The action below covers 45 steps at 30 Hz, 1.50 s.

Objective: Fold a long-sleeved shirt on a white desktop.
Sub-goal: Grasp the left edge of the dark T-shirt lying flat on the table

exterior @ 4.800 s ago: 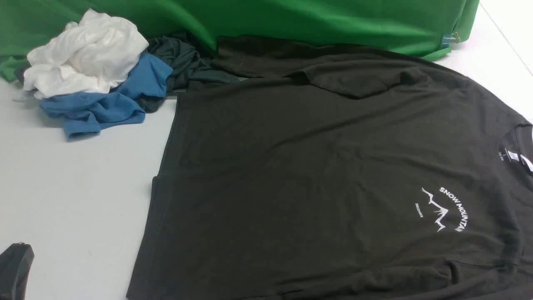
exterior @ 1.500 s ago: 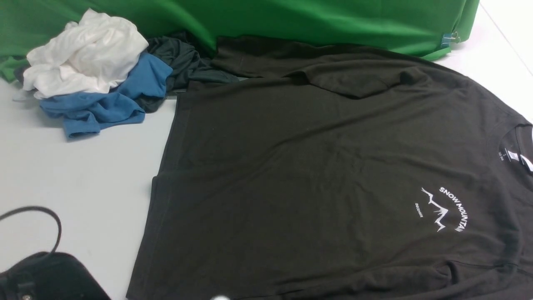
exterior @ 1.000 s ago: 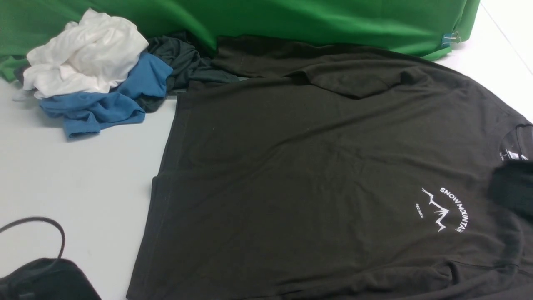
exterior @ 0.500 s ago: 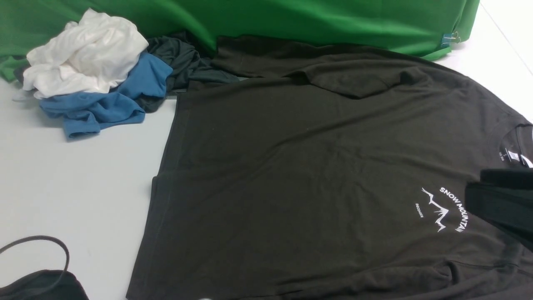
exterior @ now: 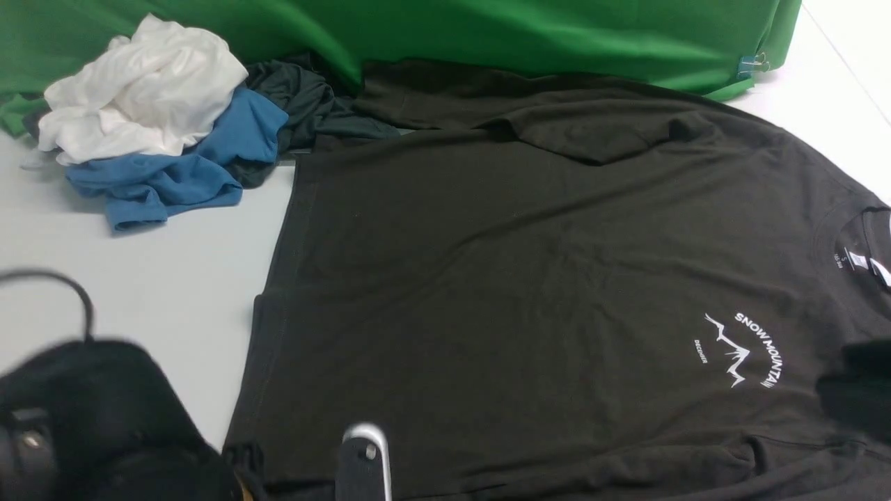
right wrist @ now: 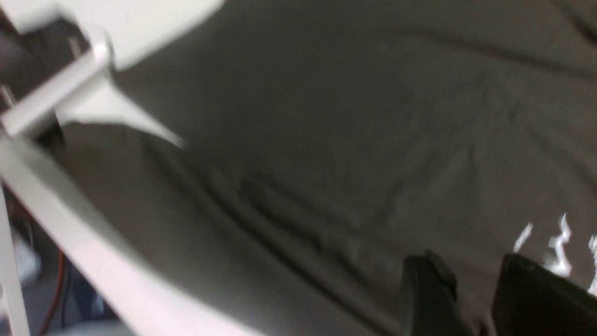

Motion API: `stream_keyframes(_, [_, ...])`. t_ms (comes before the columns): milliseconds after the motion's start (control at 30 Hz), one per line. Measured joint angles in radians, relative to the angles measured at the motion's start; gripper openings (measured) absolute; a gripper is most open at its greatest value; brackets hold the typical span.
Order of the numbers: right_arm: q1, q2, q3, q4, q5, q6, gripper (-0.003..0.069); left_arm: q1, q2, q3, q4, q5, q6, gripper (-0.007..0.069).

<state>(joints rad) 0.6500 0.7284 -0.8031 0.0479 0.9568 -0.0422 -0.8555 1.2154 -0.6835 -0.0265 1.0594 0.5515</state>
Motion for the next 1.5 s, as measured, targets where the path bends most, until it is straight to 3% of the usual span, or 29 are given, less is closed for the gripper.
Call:
stream_keyframes(67, [0.000,0.044,0.000,-0.001,0.029,-0.031,0.0240,0.000,-0.016,-0.026,0.002,0.023,-0.003,0.0038])
stream_keyframes(233, [0.001,0.254,0.000,-0.001,0.082,-0.240,0.0256,0.000,-0.103,-0.066,0.003,0.055,-0.006,0.0038])
stream_keyframes(367, [0.022,0.369,0.013,-0.001,0.081,-0.344,0.0362,0.000,-0.155,-0.066,0.004,0.063,-0.006,0.0038])
stream_keyframes(400, [0.038,0.407,0.039,0.000,0.064,-0.395,0.0433,0.000,-0.181,-0.067,0.010,0.060,-0.006,0.0038])
stream_keyframes(500, [0.068,0.458,0.115,0.000,-0.004,-0.488,0.0519,0.000,-0.217,-0.067,0.026,0.048,-0.006,0.0038])
stream_keyframes(667, [0.081,0.512,0.251,-0.040,-0.202,-0.582,0.0549,0.000,-0.244,-0.067,0.026,0.027,-0.020,0.0038])
stream_keyframes(900, [0.081,0.552,0.316,-0.085,-0.318,-0.593,0.0551,0.000,-0.244,-0.067,0.048,-0.010,-0.030,0.0038])
stream_keyframes(1067, [0.081,0.585,0.350,-0.162,-0.420,-0.557,0.0460,0.000,-0.244,-0.068,0.056,-0.024,-0.059,0.0038])
stream_keyframes(1167, [0.081,0.619,0.359,-0.171,-0.434,-0.533,0.0315,0.000,-0.244,-0.081,0.056,-0.024,-0.063,0.0038])
stream_keyframes(1367, [0.081,0.616,0.348,-0.176,-0.408,-0.480,0.0103,0.000,-0.244,-0.133,0.075,-0.023,-0.100,0.0038])
stream_keyframes(1500, [0.081,0.571,0.321,-0.178,-0.351,-0.425,0.0066,0.000,-0.244,-0.158,0.102,-0.023,-0.116,0.0038])
